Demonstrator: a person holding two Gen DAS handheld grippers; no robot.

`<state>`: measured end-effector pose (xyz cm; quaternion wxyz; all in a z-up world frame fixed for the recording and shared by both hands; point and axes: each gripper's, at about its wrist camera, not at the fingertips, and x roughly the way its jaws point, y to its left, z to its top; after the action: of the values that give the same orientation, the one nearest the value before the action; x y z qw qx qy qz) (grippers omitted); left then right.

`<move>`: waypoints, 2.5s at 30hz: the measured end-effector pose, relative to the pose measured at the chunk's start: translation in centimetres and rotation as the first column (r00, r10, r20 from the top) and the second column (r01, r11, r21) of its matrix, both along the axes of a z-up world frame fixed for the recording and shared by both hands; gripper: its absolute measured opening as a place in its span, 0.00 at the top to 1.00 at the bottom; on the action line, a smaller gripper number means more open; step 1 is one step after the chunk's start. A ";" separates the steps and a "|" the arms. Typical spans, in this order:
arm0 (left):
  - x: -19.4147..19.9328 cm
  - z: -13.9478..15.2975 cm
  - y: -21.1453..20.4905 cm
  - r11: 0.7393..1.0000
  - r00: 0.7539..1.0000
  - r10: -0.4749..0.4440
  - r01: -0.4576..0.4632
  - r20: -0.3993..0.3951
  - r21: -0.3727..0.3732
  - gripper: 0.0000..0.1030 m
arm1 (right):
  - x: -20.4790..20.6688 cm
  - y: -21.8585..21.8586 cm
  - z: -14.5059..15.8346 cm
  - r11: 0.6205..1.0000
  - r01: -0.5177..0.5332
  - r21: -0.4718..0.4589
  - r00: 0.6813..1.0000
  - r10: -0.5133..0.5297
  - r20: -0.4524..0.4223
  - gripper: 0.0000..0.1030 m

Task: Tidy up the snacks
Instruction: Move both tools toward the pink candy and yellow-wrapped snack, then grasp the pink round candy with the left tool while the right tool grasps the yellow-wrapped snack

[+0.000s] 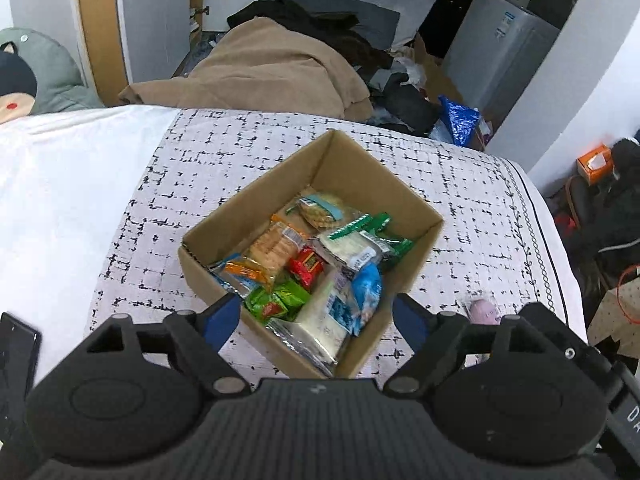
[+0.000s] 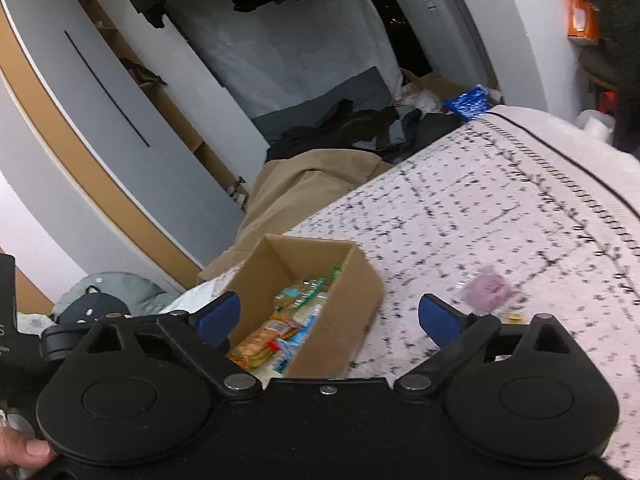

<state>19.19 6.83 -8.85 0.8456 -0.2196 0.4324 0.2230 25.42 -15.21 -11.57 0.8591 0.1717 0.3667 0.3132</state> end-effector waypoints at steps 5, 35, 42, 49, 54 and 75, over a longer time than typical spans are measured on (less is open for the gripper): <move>0.2 0.4 -1.4 1.000 1.000 -0.017 0.017 0.011 0.020 0.13 | 0.0 -1.8 0.0 0.999 0.024 -0.039 0.999 -0.025 -0.022 0.06; 3.5 -1.3 -8.5 0.992 0.992 -0.125 0.125 -0.005 -0.018 0.05 | 2.2 -11.0 -3.2 0.967 0.254 0.001 0.948 -0.249 -0.200 0.01; 5.3 -3.2 -9.2 0.983 0.986 -0.165 0.164 -0.006 -0.080 0.05 | 3.6 -10.6 -5.7 0.964 0.260 -0.056 0.930 -0.265 -0.256 0.22; 7.5 -5.1 -10.0 0.968 0.977 -0.214 0.214 0.016 -0.134 0.06 | 4.6 -9.3 -7.7 0.967 0.225 -0.120 0.924 -0.251 -0.289 0.35; 9.0 -6.4 -10.0 0.962 0.975 -0.221 0.224 0.039 -0.155 0.08 | 5.5 -8.2 -9.0 0.967 0.201 -0.159 0.921 -0.241 -0.306 0.39; 15.1 -11.5 -10.7 0.940 0.970 -0.243 0.243 0.031 -0.239 0.16 | 8.5 -5.9 -11.9 0.960 0.167 -0.223 0.923 -0.232 -0.306 0.81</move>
<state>34.25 -3.87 -20.36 0.8340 -0.2656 0.4795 0.0627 33.92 -21.15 -23.49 0.8256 0.1741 0.5142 0.1538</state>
